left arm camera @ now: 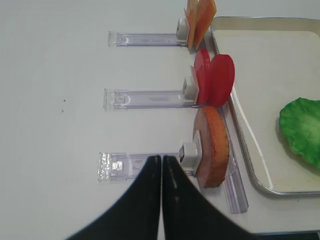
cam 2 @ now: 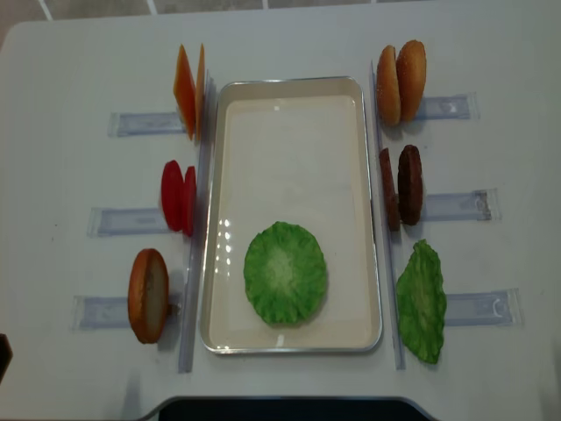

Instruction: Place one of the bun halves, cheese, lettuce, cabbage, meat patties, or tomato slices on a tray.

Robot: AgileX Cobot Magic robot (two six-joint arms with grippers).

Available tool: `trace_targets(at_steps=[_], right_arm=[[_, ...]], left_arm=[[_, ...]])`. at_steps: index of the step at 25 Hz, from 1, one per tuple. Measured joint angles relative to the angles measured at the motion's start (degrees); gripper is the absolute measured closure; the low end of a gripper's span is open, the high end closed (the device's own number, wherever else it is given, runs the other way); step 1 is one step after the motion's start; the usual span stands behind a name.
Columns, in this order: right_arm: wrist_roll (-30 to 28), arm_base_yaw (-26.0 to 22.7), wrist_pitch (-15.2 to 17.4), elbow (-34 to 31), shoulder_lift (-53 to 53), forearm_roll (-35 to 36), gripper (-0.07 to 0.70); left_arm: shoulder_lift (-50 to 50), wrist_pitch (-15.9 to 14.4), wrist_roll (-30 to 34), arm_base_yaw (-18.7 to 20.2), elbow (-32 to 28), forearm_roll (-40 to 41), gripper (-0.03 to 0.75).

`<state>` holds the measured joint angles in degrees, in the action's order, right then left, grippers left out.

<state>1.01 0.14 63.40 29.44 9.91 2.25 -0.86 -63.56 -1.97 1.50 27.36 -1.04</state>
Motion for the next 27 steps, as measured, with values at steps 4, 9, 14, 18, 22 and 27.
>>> trace_targets(at_steps=[4, 9, 14, 18, 22, 27], right_arm=[[0.0, 0.0, 1.31, -0.81, -4.53, -0.07, 0.103], [0.0, 0.0, 1.43, -0.87, -8.7, -0.11, 0.103], [0.0, 0.0, 1.45, -0.93, -10.25, -0.18, 0.103], [-0.01, 0.0, 1.45, -0.93, -10.31, -0.35, 0.103], [-0.07, 0.0, 1.5, -0.93, -10.31, -0.52, 0.103], [-0.07, 0.0, 1.5, -0.93, -10.31, -0.52, 0.103]], left_arm=[[0.0, 0.0, 0.0, 0.0, 0.0, 0.0, 0.715], [0.0, 0.0, 0.0, 0.0, 0.0, 0.0, 0.715], [0.0, 0.0, 0.0, 0.0, 0.0, 0.0, 0.715], [0.0, 0.0, 0.0, 0.0, 0.0, 0.0, 0.715], [0.0, 0.0, 0.0, 0.0, 0.0, 0.0, 0.715], [0.0, 0.0, 0.0, 0.0, 0.0, 0.0, 0.715]])
